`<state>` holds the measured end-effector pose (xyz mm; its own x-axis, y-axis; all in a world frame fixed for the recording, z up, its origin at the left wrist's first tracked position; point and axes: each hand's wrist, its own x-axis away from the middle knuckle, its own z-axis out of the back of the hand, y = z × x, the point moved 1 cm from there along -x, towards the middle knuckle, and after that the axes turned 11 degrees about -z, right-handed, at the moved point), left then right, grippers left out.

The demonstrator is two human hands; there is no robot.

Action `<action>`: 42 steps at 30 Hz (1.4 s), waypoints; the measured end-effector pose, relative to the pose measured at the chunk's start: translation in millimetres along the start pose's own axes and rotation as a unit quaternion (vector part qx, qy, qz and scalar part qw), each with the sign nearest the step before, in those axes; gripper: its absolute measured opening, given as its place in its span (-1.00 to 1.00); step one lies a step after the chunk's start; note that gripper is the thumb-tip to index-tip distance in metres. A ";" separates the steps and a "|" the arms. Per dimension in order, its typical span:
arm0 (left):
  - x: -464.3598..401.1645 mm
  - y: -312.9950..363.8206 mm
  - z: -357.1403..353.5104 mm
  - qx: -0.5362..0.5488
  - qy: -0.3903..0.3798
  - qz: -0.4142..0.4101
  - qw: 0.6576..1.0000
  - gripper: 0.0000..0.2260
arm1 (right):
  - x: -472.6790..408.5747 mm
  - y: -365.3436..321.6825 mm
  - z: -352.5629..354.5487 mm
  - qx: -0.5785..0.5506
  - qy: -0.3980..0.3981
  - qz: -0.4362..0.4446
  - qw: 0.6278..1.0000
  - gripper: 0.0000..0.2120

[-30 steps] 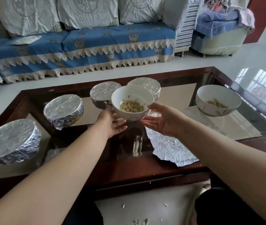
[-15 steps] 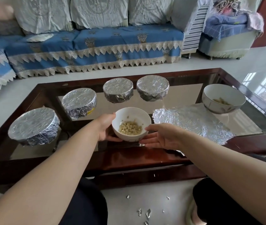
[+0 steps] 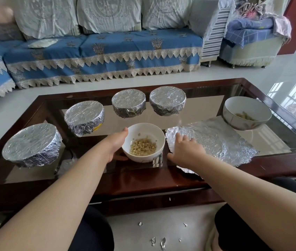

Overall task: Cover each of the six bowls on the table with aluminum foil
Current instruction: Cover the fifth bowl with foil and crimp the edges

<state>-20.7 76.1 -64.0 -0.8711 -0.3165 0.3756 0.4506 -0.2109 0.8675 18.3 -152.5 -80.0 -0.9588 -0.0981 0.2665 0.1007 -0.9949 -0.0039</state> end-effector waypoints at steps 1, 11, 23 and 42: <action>0.6 2.2 -1.9 -0.029 0.002 -0.016 0.999 -0.39 | 0.0 -1.1 0.6 0.000 0.024 0.002 1.000 -0.26; -1.1 14.9 -6.7 -0.230 0.016 -0.114 0.966 -0.42 | 3.6 2.5 23.2 0.021 0.139 0.014 0.990 -0.86; 19.1 42.2 -3.3 -0.201 0.159 -0.299 0.919 -0.60 | 66.1 -7.5 78.4 -0.101 0.465 0.146 0.867 -0.60; 9.6 31.3 46.8 -0.254 0.083 -0.112 0.957 -0.25 | 66.1 -59.1 67.1 -0.215 0.208 0.296 0.907 -0.51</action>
<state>-24.1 109.8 -18.0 -0.9333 -0.3436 0.1046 0.3289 -0.7003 0.6336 -33.3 -98.7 2.6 -0.7968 -0.5291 -0.2918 0.6036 -0.6735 -0.4267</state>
